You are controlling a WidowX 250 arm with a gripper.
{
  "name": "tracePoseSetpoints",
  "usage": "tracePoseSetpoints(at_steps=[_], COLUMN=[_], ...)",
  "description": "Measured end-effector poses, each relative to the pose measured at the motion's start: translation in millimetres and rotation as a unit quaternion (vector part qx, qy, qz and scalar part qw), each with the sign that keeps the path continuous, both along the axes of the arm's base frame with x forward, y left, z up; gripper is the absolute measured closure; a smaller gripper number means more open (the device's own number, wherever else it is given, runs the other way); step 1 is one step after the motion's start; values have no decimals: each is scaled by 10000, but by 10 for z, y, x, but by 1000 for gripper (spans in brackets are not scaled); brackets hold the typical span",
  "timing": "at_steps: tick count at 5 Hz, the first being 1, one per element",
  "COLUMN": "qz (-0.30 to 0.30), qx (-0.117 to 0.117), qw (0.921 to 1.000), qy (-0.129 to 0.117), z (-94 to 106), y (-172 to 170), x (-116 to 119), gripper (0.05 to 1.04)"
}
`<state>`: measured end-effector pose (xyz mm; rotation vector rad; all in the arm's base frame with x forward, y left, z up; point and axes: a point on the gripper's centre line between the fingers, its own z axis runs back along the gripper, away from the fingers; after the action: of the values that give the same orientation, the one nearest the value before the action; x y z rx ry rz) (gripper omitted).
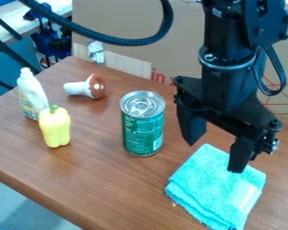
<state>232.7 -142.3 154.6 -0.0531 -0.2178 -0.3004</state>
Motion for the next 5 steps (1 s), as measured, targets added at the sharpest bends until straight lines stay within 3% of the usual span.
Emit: tracePoseSetpoints(at_steps=[1,2,3,4,5], qz=[4,139,404,705,1002], qx=[50,-212,-138,77,250], qw=[9999,9995,9973,9943,9924], qy=[105,-203,-604,-799,-662], z=[-63,73,340,469,433], y=[8,426,854,1261,1661], x=[-21,-97,-233,-353,-373], gripper=[82,83,82,83,83])
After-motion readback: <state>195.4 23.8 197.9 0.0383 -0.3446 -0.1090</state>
